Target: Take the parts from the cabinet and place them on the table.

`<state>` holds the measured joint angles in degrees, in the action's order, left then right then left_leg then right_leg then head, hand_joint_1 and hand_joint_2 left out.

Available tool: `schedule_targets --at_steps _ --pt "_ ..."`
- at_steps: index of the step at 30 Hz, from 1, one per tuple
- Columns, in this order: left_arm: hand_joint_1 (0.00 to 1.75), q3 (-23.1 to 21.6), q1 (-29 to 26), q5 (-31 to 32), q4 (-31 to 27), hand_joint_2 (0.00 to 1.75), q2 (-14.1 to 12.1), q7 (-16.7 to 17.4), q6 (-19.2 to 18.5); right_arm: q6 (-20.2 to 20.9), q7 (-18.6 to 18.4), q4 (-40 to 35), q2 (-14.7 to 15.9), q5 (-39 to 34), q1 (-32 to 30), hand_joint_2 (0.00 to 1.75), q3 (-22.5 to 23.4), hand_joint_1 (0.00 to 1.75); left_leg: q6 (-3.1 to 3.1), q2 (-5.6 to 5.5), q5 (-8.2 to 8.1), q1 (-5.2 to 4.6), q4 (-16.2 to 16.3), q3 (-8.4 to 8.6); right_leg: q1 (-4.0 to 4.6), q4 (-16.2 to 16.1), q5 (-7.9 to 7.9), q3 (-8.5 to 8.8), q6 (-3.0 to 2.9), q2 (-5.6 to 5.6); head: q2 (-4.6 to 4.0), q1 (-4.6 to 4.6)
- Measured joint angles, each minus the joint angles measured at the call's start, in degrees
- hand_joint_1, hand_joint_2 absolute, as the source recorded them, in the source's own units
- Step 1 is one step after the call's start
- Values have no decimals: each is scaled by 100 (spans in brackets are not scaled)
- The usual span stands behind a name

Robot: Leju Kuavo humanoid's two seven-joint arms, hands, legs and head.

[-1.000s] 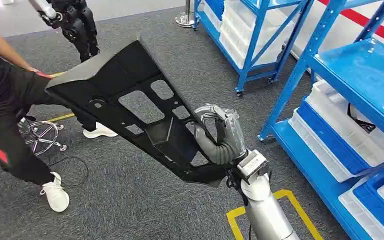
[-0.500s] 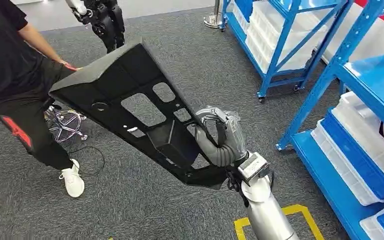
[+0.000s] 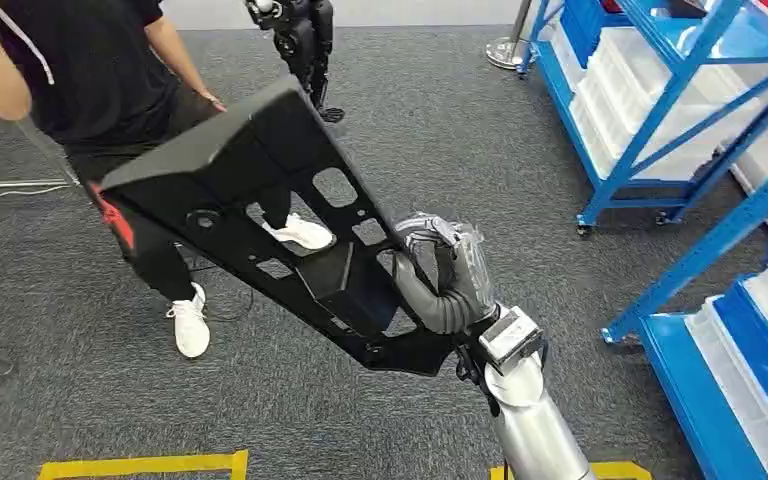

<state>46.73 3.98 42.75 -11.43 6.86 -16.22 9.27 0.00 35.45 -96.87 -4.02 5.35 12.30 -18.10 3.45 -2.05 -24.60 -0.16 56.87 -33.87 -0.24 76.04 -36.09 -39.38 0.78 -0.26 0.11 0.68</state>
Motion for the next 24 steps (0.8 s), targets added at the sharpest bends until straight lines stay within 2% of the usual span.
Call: schedule_targets --at_steps 1,2,4,5,6,7,9,10,11,12,13,14,15,16,17,18,19,20,21,22,24 --pt "0 2 -12 0 0 175 2 0 0 0 0 0 9 2 -10 175 0 175 -3 -79 0 8 2 4 -14 39 41 -59 45 1 0 0" --pt "0 2 -21 0 0 175 7 0 0 0 0 0 13 0 -10 175 0 175 -10 -161 -1 19 7 9 -39 -187 185 13 121 2 0 -2" --pt "0 2 -20 0 0 175 9 2 0 0 0 -4 13 -2 -3 175 2 175 -62 -332 -15 60 36 18 -109 -1150 634 423 292 53 0 0" --pt "0 2 -22 0 0 175 5 2 0 0 0 -2 13 -2 -2 175 0 175 -117 -409 -39 65 72 -11 -173 -1628 821 626 368 272 0 6" --pt "0 2 -8 0 0 175 -4 2 0 0 2 -9 7 -2 -1 175 0 175 -177 -483 -81 34 174 -61 -144 -1741 833 664 279 330 0 13" --pt "0 2 -12 0 0 175 -2 2 2 0 -2 -11 9 0 0 175 2 175 -208 -524 -65 49 154 -84 -149 -1715 844 674 184 269 0 15" --pt "0 2 -53 0 2 175 -4 4 2 0 0 -11 4 0 1 175 4 175 -265 -581 -41 89 124 -111 -94 -1707 852 664 101 197 0 9" --pt "0 2 -69 0 2 175 -13 11 2 2 0 -11 -9 2 7 175 2 175 -296 -620 -62 102 140 -125 -158 -1744 879 672 43 133 0 13" --pt "0 2 -82 0 2 175 -9 15 2 9 -4 -13 -20 11 28 175 2 175 -309 -310 -136 72 238 -154 -140 -1748 883 683 13 92 0 2" --pt "0 2 -77 0 2 175 -2 26 2 20 -4 -20 -42 24 33 175 2 175 -332 -41 -320 67 524 -288 -137 -1748 877 684 -42 43 0 -57" --pt "0 2 -62 0 2 175 -2 33 2 24 -7 -26 -48 31 32 175 4 175 -352 88 -534 81 929 -491 -110 -1748 865 683 -60 -12 0 -55" --pt "0 0 -52 2 2 175 0 44 4 33 -9 -26 -46 35 29 175 7 175 -364 155 -736 90 1378 -721 -93 -1747 857 683 -70 -83 0 -55" --pt "0 0 -50 18 2 175 4 52 4 39 -18 -26 -46 46 27 175 7 175 -370 179 -876 89 1754 -916 -77 -1747 849 679 -83 -151 0 -52" --pt "0 0 -55 17 2 175 4 68 7 46 -28 -26 -46 46 24 175 7 175 -368 185 -889 89 1959 -1034 -62 -1746 843 679 -89 -229 0 -55" --pt "0 0 -64 17 2 175 4 81 9 52 -28 -26 -48 46 26 175 7 175 -351 187 -758 88 1841 -988 -49 -1746 835 683 -98 -296 0 -55" --pt "0 2 -68 17 2 175 4 87 15 52 -31 -26 -48 44 28 175 7 175 -329 198 -561 86 1526 -826 -44 -1746 829 693 -104 -352 0 -57" --pt "0 2 -71 20 2 175 2 98 17 57 -31 -26 -50 44 30 175 7 175 -289 252 -289 73 958 -518 -35 -1747 819 709 -112 -419 0 -57" --pt "0 2 -66 20 0 175 2 105 17 81 -31 -26 -61 42 37 175 4 175 -222 482 -81 35 400 -196 -24 -1747 802 732 -105 -472 0 -57" --pt "0 2 -52 20 0 175 -2 111 15 109 -29 -26 -63 39 41 175 -2 175 -194 757 -147 -32 192 -101 1 -1744 790 740 -88 -507 0 -55" --pt "0 2 -33 19 0 175 2 116 11 137 -28 -26 -53 33 61 175 -6 175 -173 639 -138 -58 189 -115 23 -1750 776 740 -58 -561 0 -52" --pt "0 2 -29 17 0 175 2 116 2 146 -30 -26 -63 33 62 175 -26 175 -144 515 -140 -81 193 -137 11 -1768 762 767 -22 -689 0 -50"
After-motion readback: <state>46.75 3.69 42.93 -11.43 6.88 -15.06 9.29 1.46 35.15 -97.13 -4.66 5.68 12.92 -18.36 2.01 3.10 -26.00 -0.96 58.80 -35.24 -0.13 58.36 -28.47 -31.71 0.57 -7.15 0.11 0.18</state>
